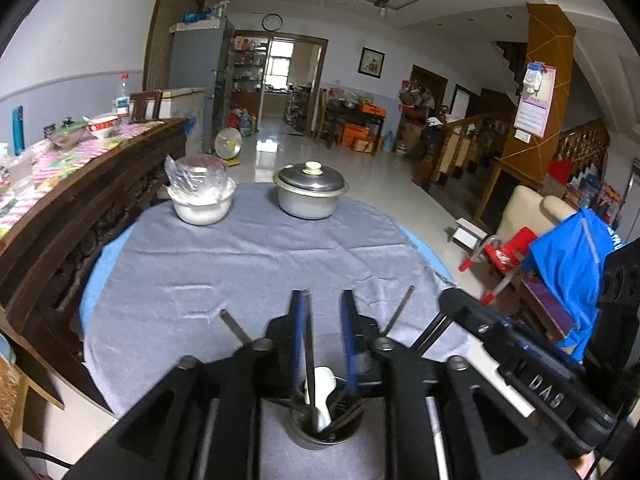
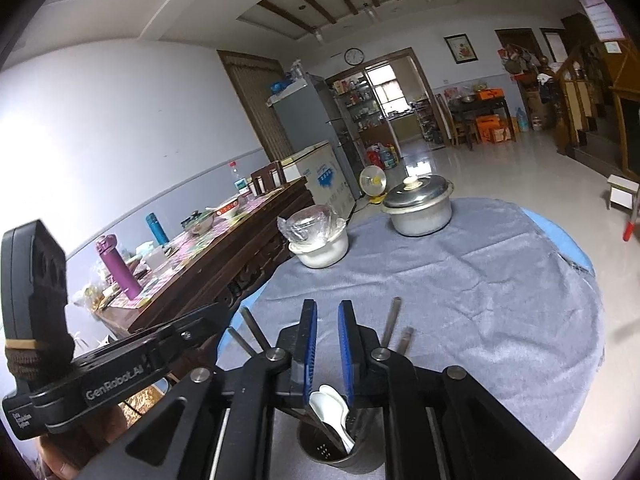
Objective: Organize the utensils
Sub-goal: 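Open both tools to release the chopsticks into the cup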
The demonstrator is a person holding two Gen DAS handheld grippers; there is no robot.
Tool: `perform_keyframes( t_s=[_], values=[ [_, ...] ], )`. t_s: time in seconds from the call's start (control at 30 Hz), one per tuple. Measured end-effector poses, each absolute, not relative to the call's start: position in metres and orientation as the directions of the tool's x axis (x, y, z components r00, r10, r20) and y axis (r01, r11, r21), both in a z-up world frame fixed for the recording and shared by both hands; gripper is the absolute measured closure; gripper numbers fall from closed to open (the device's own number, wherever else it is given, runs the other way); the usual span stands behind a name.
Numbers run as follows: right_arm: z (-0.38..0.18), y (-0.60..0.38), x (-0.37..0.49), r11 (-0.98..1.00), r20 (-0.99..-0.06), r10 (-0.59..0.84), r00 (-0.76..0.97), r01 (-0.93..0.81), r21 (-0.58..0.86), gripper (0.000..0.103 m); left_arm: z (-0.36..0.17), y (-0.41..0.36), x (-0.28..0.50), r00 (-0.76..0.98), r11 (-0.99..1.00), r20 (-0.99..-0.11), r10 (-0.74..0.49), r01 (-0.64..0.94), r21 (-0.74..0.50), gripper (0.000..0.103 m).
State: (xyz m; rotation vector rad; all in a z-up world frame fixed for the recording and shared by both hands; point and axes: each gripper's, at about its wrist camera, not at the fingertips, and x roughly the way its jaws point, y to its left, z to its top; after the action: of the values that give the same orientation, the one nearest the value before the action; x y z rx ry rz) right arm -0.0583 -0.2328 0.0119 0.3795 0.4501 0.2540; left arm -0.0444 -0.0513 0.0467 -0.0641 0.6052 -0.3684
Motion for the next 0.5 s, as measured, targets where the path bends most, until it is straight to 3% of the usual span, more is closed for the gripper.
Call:
perform_keyframes(
  t_s=[0.1,0.17,0.2,0.37,0.5],
  values=[
    [0.014,-0.237,-0.061,0.901,-0.369,0.309,0.877,-0.145,0.41,0.091,0.048,-0.049,-0.049,0.773,0.938,-0.534,-0.341,0.312,-0.148,0.072],
    [0.014,-0.239,-0.062,0.901,-0.369,0.305,0.878,-0.141,0.411,0.091,0.049,-0.05,-0.052,0.783,0.944,-0.531,-0.323,0.307,-0.122,0.053],
    [0.014,-0.239,-0.063,0.901,-0.369,0.305,0.878,-0.14,0.411,0.091,0.049,-0.052,-0.055,0.792,0.948,-0.526,-0.311,0.302,-0.105,0.049],
    [0.014,-0.241,-0.064,0.902,-0.383,0.303,0.873,-0.132,0.412,0.091,0.053,-0.054,-0.064,0.823,0.96,-0.508,-0.255,0.278,-0.031,0.035],
    [0.015,-0.24,-0.067,0.906,-0.392,0.293,0.872,-0.122,0.406,0.087,0.054,-0.054,-0.071,0.836,0.965,-0.499,-0.226,0.264,0.005,0.03]
  ],
)
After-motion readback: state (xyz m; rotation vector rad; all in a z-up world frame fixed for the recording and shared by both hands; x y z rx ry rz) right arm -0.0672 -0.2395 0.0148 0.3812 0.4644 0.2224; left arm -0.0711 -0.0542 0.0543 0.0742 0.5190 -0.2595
